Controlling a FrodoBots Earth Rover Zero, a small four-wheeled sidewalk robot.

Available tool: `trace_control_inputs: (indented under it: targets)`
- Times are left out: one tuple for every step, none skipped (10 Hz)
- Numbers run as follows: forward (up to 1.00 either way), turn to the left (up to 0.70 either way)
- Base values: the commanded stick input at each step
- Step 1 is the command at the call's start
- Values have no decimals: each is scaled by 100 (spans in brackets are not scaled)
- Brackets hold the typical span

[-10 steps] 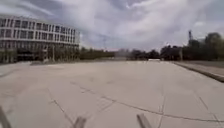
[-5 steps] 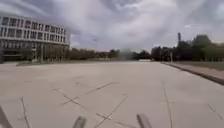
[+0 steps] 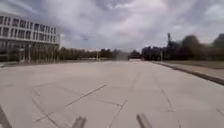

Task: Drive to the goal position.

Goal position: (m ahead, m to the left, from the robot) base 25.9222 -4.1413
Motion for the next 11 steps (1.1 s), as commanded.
trace_control_inputs:
  targets:
    - [100,-27]
    - [100,-27]
    - [100,-8]
    - [100,0]
    - [100,0]
    - [100,0]
    - [100,0]
    - [100,0]
    - [100,0]
    - [100,0]
    - [100,0]
